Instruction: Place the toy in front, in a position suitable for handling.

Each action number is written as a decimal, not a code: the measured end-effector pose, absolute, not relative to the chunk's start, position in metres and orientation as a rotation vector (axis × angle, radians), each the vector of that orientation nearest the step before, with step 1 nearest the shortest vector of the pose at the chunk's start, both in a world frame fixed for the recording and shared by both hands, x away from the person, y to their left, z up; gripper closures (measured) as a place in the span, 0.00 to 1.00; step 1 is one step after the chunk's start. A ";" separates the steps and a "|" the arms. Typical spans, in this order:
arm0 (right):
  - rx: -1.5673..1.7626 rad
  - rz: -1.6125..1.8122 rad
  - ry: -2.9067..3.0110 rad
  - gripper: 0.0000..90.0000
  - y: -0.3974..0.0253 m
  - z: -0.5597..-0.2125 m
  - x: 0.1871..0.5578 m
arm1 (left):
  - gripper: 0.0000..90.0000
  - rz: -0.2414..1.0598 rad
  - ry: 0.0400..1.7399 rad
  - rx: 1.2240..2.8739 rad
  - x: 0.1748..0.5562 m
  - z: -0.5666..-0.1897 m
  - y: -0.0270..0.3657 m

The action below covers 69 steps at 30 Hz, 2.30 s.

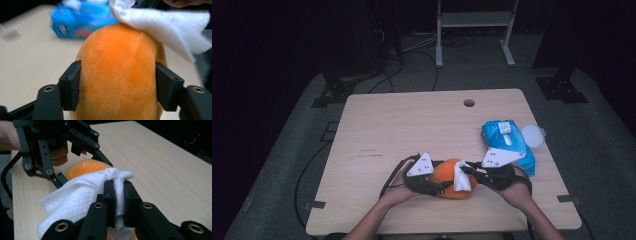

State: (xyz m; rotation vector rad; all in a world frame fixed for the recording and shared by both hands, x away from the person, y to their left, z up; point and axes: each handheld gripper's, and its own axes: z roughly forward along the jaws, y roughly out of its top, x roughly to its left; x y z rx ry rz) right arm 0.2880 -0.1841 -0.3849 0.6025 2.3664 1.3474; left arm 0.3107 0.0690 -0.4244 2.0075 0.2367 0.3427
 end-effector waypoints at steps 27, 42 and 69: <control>0.614 1.298 2.407 0.91 -0.194 -0.396 0.293 | 0.21 0.197 0.339 2.026 0.325 -0.435 0.083; 0.637 1.275 2.393 0.92 -0.200 -0.399 0.294 | 0.09 0.108 0.412 2.050 0.330 -0.433 0.085; 0.583 1.339 2.332 0.92 -0.183 -0.376 0.288 | 0.43 0.473 0.258 2.048 0.302 -0.415 0.057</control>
